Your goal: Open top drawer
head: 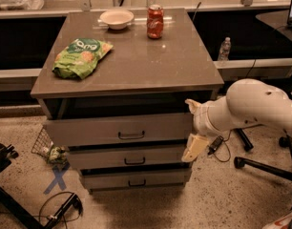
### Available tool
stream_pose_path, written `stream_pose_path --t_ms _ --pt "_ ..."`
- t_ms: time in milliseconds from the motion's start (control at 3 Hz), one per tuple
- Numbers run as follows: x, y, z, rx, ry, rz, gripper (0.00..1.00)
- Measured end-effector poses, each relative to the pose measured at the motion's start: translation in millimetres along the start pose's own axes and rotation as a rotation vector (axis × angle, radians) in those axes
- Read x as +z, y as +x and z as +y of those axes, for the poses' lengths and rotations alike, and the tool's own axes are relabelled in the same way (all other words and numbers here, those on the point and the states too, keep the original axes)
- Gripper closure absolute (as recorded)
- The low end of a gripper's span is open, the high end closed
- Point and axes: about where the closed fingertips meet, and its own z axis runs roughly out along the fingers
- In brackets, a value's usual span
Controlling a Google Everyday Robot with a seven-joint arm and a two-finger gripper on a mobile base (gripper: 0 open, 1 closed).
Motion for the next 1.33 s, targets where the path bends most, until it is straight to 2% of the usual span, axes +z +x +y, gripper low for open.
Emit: stream_pose_path --t_ms 667,1000,1333 --pt "57.2 3.5 -3.0 -0.005 -0.042 -0.018 0.0" --pt "77.9 -0.7 -6.1 -0.022 -0.055 -0.03 0.16" --pt "79.0 -1.2 -5.0 -0.022 -0.058 -0.03 0.39"
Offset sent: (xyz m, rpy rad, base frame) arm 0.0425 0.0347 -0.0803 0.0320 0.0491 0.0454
